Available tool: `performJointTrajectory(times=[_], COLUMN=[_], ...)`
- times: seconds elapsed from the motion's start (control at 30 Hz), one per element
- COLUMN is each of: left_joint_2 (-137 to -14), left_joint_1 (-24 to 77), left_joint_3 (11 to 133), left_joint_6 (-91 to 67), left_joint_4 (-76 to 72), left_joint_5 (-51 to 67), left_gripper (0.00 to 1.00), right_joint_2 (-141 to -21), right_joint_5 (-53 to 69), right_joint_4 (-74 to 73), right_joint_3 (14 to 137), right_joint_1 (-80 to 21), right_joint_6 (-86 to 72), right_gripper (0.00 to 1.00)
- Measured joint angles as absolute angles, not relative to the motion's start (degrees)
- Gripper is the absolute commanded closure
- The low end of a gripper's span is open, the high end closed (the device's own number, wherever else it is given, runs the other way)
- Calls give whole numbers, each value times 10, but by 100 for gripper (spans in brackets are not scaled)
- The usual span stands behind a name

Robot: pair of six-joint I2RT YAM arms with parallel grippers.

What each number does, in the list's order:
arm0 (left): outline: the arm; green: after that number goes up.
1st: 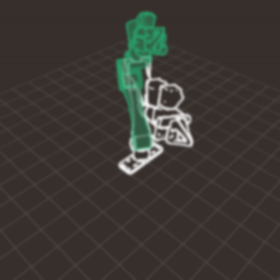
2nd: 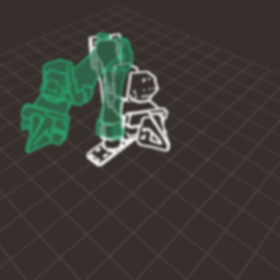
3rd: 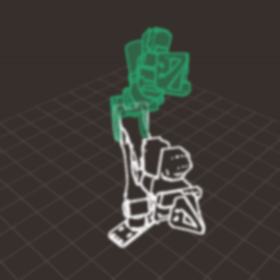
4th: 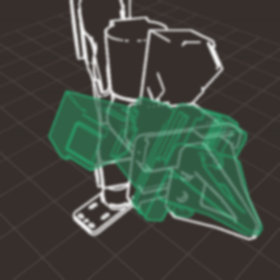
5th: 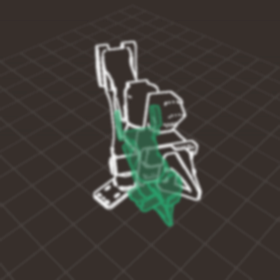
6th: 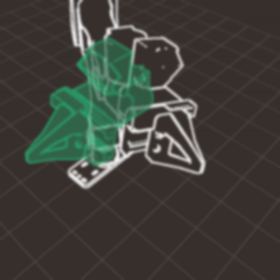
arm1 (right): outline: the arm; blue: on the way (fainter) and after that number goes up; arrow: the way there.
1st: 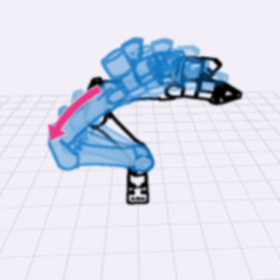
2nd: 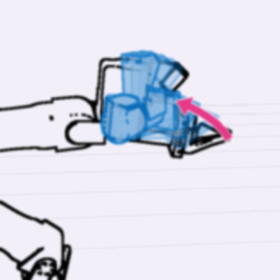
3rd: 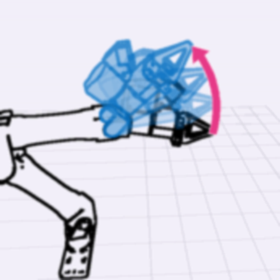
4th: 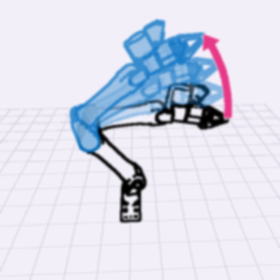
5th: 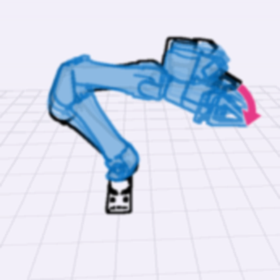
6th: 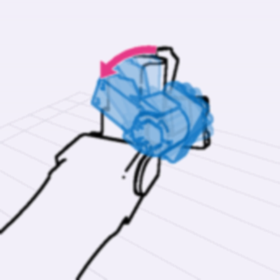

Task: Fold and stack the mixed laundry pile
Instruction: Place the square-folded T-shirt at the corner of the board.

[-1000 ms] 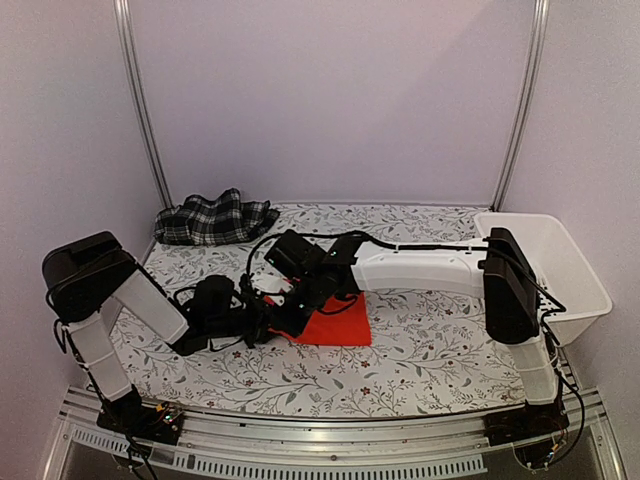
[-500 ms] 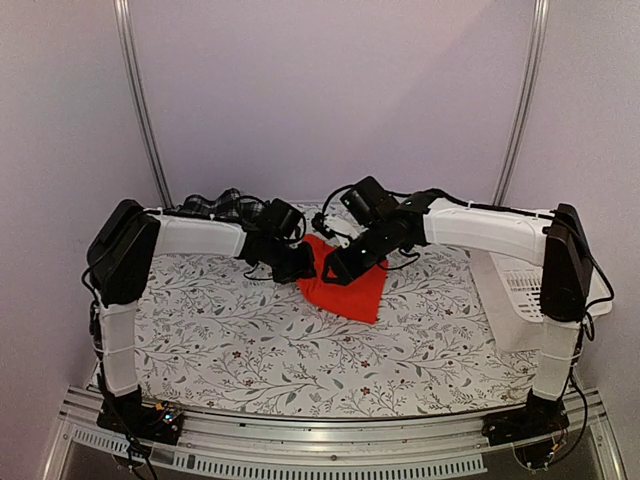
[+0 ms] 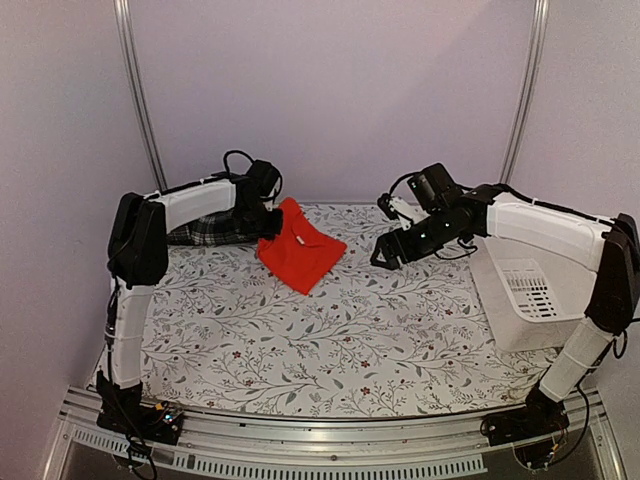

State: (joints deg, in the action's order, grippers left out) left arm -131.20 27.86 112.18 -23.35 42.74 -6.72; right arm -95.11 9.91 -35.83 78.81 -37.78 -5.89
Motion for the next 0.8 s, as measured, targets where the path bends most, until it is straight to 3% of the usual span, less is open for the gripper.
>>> performJointTrajectory(times=[0.37, 0.8], left_joint_2=[-1339, -1343], left_joint_1=[219, 164], left_joint_3=[1258, 1298], left_joint_6=[-197, -160], left_joint_4=[428, 458], left_joint_5=[-46, -33], left_gripper=[100, 100], right_joint_2=[-946, -946], right_joint_5=[101, 119], right_joint_4=[-360, -355], right_joint_3=[769, 764], right_joint_1=[-370, -369], right_joint_6=[-67, -79], right_gripper=[14, 14])
